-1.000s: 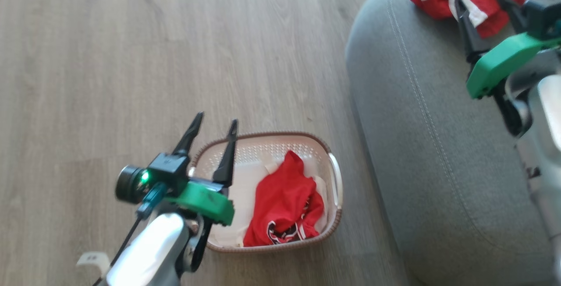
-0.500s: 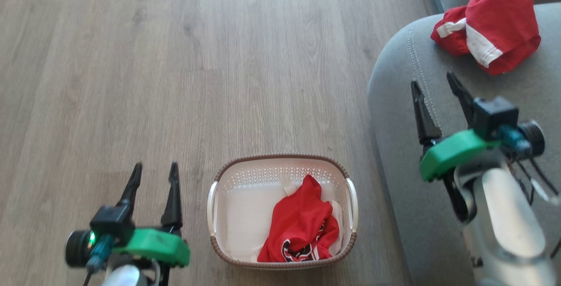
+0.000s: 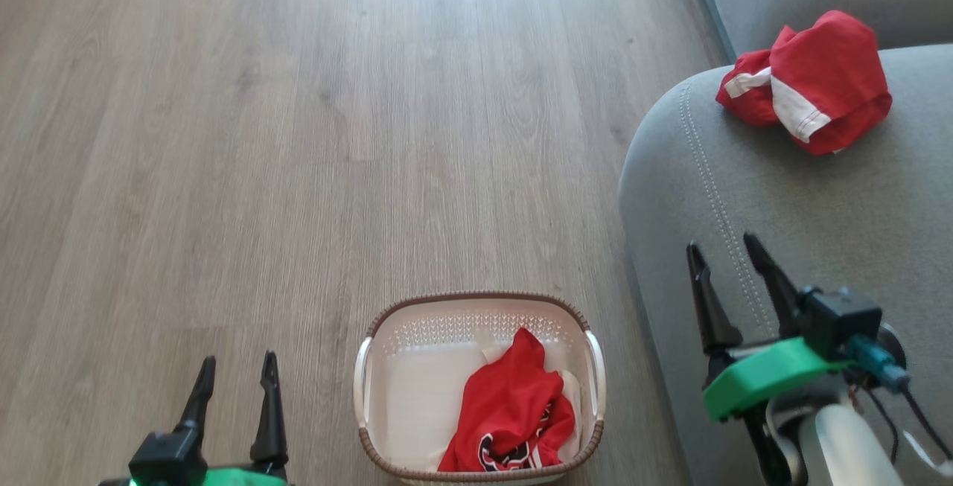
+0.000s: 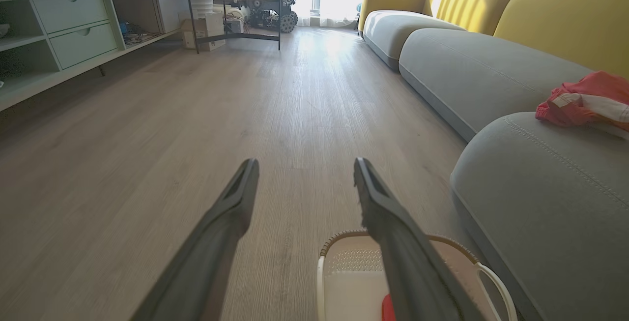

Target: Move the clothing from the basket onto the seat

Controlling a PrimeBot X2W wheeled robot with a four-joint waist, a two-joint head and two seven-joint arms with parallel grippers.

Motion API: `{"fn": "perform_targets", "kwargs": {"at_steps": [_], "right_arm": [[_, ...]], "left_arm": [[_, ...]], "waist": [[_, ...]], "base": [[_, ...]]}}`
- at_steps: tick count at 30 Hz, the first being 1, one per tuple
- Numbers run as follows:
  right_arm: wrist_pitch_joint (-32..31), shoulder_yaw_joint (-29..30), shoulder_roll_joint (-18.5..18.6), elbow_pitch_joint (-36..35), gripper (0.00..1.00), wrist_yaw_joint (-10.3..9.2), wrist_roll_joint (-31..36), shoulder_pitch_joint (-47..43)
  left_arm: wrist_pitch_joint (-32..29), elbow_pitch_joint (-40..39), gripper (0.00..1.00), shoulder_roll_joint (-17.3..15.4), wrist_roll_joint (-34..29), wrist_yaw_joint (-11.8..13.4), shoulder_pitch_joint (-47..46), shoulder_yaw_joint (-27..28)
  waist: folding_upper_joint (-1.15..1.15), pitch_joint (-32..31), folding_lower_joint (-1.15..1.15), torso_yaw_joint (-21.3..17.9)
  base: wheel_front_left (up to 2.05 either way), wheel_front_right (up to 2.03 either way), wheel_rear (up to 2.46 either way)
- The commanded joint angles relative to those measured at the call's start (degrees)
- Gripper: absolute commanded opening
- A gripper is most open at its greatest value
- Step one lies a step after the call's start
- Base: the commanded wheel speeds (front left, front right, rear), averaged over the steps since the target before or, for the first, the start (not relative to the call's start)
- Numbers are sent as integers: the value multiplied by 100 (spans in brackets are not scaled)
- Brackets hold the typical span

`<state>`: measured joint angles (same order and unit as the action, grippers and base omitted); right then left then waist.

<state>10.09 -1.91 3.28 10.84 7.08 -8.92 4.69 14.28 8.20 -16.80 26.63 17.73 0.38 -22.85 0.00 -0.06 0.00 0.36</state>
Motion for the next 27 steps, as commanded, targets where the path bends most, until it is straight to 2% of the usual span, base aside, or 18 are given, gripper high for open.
{"fn": "perform_targets", "kwargs": {"at_steps": [1,10,27], "right_arm": [[22,-161,-39,-249,100,41,-46,104],[-37,-239,-39,-316,100,41,-68,-257],[-42,-257,-40,-284,100,41,-120,-333]], "left_arm": [[72,-189,100,-52,-39,24,-117,277],[72,-49,100,126,-114,-127,78,525],[72,48,100,257,-283,-308,162,766]], "waist": [[0,-33,0,-7],[0,-156,0,-6],[0,-176,0,61]], "base": [[0,0,0],[0,0,0],[0,0,0]]}}
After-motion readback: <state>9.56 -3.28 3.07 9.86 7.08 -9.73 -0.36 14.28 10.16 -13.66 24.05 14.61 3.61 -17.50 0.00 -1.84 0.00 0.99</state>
